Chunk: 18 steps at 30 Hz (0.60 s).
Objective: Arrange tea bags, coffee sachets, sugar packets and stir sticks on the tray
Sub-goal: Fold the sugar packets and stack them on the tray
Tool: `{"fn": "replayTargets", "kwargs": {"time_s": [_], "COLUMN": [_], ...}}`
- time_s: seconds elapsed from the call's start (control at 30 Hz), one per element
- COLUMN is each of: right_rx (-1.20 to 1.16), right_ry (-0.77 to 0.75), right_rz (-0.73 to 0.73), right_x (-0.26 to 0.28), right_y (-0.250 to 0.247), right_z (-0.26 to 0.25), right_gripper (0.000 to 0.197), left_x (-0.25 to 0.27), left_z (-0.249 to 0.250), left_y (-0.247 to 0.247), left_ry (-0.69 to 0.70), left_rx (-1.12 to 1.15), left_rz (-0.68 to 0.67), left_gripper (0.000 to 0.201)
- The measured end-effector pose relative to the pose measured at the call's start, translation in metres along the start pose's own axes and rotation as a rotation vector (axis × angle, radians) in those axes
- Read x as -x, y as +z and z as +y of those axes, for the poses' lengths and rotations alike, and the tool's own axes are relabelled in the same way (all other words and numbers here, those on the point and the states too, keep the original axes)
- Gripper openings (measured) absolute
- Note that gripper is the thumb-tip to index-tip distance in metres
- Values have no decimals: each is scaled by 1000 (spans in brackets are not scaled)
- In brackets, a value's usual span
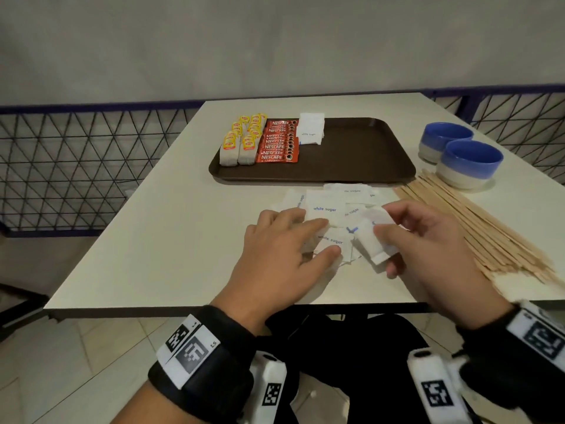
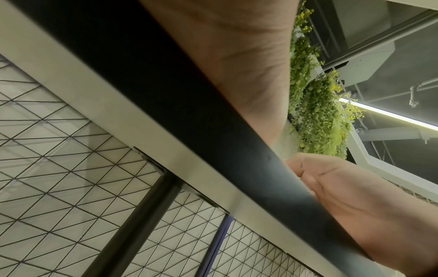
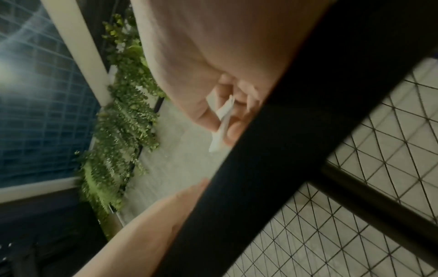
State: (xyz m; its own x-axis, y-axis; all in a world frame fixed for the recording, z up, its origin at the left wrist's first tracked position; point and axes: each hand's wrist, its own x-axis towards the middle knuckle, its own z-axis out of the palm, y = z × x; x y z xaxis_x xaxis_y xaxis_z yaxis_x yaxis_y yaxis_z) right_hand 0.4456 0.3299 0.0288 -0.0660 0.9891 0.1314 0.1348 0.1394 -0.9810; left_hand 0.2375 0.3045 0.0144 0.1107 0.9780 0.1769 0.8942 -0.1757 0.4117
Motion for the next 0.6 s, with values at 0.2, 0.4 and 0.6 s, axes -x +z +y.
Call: {"fn": "replayTargets", "kwargs": {"time_s": [0.2,0.4,0.6], "right_rx": [-153,-13,145], "right_ry": [-231,-417,-489], "right_rz": [183,36,63], "right_x": [-5,-2,-4], "right_y": [16,25,27], "right_z": [5,7,14], "right_gripper": [32,33,32], "left_x": [-1,1,3], "left_z": [-3,-10,-2], "left_y": [0,-1,-5], "left_ry": [-2,-55,-64], "left_rx": [134,709,990], "left_rz": [108,355,204], "left_gripper": [40,14,48]}}
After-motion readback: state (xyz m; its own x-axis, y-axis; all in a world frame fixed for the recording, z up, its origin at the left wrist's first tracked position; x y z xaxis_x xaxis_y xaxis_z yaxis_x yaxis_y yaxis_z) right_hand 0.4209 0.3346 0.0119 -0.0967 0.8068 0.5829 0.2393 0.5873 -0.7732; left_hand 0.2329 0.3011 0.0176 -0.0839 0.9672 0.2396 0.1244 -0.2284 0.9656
